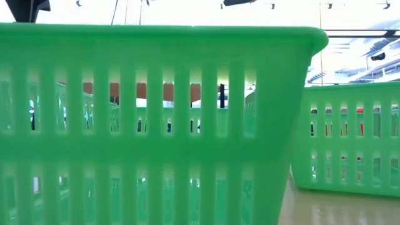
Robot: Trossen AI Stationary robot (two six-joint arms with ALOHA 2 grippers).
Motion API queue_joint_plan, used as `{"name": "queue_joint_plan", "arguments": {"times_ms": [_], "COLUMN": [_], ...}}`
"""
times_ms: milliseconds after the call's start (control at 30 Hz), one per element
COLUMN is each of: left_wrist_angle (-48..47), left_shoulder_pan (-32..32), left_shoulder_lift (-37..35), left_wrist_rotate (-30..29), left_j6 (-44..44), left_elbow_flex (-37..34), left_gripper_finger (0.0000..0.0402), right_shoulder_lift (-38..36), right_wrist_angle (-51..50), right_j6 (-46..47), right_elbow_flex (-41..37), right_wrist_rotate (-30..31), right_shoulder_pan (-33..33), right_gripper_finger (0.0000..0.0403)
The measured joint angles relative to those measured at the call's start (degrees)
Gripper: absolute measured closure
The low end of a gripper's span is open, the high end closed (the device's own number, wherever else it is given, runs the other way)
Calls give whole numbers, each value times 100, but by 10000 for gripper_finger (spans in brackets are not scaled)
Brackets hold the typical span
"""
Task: Stack baskets on shelf by color
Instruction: Stack the top red bin on the red bin on the shelf
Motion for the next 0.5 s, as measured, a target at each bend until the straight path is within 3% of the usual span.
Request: {"name": "queue_joint_plan", "arguments": {"times_ms": [367, 433, 500], "left_wrist_angle": [109, 487, 989], "left_shoulder_pan": [185, 182, 106], "left_shoulder_lift": [3, 3, 7], "left_wrist_rotate": [-35, -265, -878], "left_j6": [-291, -544, -537], "left_elbow_flex": [1161, 1273, 1269], "left_gripper_finger": [254, 257, 259], "right_shoulder_lift": [0, 0, 5], "right_wrist_angle": [-9, -52, 48], "right_j6": [27, 29, 24], "right_elbow_flex": [0, 0, -53], "right_wrist_rotate": [13, -44, -280], "right_shoulder_pan": [-189, -191, -192], "right_gripper_finger": [238, 238, 238]}}
